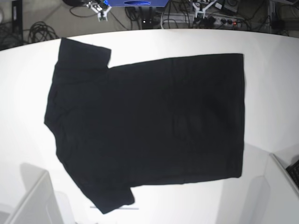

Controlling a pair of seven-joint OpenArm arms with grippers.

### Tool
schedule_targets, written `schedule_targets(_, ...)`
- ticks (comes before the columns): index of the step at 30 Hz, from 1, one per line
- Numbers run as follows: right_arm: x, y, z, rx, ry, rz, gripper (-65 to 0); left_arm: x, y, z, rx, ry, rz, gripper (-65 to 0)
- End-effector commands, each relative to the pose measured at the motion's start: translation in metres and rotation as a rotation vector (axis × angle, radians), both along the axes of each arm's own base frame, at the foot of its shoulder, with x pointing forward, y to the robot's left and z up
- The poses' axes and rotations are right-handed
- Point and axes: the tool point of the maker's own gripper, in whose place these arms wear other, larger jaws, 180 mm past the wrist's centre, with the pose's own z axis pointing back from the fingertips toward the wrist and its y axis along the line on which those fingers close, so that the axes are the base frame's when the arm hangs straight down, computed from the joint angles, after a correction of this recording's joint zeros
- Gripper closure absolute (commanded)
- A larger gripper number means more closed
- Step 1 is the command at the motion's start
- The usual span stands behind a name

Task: Fold the T-shirt properly

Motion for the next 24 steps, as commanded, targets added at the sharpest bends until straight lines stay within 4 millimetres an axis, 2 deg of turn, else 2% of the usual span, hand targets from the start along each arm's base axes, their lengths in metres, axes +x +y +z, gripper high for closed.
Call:
schedule_targets(1, -0.011, -0.005, 0.001, -0.011, 0.023, 0.001, 0.0, 0.002, 0.0, 0.0, 0.005, -0.011, 0.005, -5.6)
schedule_targets(4, -0.012, -0.004, 0.001, -0.009, 0.025, -0.004, 0.0, 0.004, -0.005, 0.0, -0.003, -0.016, 0.006, -18.1)
schedule_targets(6, -0.012, -0.002, 0.001, -0.006, 0.025, -0.003, 0.0, 0.004, -0.007, 0.0, -0.008, -0.019, -0.005, -21.9)
schedule_targets(8, -0.011, -0.002, 0.001, -0.006, 0.022, 0.002, 0.0, 0.005, -0.008, 0.0, -0.008, -0.023, -0.005, -17.9)
schedule_targets(11, -0.011, -0.002, 0.001, -0.006, 0.022, 0.003, 0.0, 0.004, -0.008, 0.0, -0.008, -0.021, -0.006, -1.5)
schedule_targets(12, -0.012, -0.004, 0.001, -0.009, 0.023, 0.004, 0.0, 0.001, -0.008, 0.0, -0.008, -0.018, -0.006, 0.0)
schedule_targets(14, -0.009, -0.004, 0.001, -0.009, 0.017, 0.002, 0.0, -0.007, -0.009, 0.001, -0.01, -0.009, -0.007, 0.0)
schedule_targets(17, -0.009, -0.004, 0.002, -0.01, -0.02, -0.001, 0.0, -0.007, -0.01, 0.002, -0.012, -0.03, -0.01, 0.0)
schedule_targets(24, -0.021, -0.004, 0.015, -0.008, -0.105, 0.004, 0.0, -0.006, -0.01, 0.019, -0.017, -0.143, -0.023, 0.0)
